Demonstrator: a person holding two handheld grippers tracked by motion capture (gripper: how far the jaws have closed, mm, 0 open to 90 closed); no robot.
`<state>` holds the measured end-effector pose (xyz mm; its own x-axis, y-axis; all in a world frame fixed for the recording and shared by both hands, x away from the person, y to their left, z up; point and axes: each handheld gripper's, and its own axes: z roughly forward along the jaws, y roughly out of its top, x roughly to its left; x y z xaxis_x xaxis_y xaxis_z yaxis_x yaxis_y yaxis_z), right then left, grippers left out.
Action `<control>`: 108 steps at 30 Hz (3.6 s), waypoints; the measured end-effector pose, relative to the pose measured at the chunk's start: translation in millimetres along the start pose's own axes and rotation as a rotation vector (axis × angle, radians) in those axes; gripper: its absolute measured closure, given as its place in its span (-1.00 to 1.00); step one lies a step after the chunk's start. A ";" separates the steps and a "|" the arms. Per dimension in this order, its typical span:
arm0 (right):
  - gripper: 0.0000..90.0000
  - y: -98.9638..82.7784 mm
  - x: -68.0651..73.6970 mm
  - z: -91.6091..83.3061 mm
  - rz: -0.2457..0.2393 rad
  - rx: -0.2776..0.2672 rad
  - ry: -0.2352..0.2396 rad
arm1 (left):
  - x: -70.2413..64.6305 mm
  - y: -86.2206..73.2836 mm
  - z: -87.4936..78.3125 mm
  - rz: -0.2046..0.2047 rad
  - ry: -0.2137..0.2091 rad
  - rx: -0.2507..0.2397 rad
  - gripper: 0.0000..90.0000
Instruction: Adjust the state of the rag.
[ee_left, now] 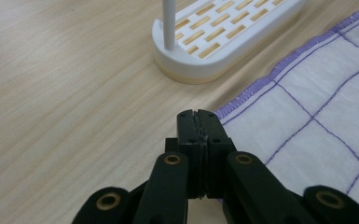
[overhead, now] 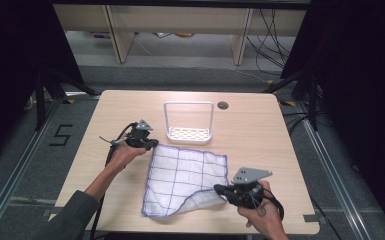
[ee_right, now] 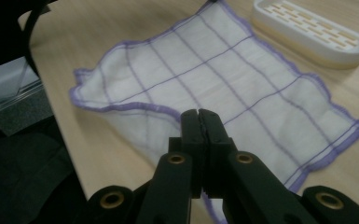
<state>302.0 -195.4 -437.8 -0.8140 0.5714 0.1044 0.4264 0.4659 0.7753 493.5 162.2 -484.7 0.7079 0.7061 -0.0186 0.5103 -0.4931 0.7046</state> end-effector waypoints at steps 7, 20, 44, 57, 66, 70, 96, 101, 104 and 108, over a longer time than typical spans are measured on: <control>1.00 -43.7 27.4 -2.1 0.052 0.064 0.035 | 3.2 -2.8 3.0 -0.017 0.019 0.008 0.96; 0.45 -43.3 7.6 -5.2 0.120 0.043 -0.023 | 7.0 -10.7 -1.6 -0.073 -0.049 -0.033 0.59; 0.13 17.3 -109.0 48.5 0.170 0.048 -0.283 | 12.6 -19.0 -3.6 -0.099 -0.052 -0.062 0.10; 0.16 29.7 -138.7 58.7 0.239 0.081 -0.298 | 8.1 -18.8 -0.7 -0.075 -0.055 -0.048 0.08; 0.24 28.6 -140.8 80.1 0.206 0.154 -0.295 | 10.2 -18.1 -0.8 -0.073 -0.035 -0.042 0.05; 0.25 26.4 -140.8 87.0 0.203 0.178 -0.290 | 12.9 -19.2 0.3 -0.076 -0.032 -0.034 0.03; 0.92 21.6 -143.6 99.7 0.282 0.208 -0.208 | 4.6 -16.5 21.0 -0.038 -0.050 -0.003 0.82; 0.93 22.7 -146.8 97.5 0.226 0.166 -0.229 | 5.6 -16.9 15.5 -0.039 -0.051 -0.023 0.94; 0.94 28.9 -148.0 90.7 0.213 0.141 -0.232 | 6.9 -15.2 7.9 -0.041 -0.043 -0.040 0.95; 0.94 37.8 -150.0 85.7 0.171 0.108 -0.239 | 7.6 -11.5 -2.8 -0.037 -0.039 -0.073 0.95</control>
<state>474.0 -205.6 -477.5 -0.6165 0.7844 0.0679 0.5989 0.4113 0.6872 491.7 174.6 -490.9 0.7082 0.7023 -0.0724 0.5007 -0.4274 0.7528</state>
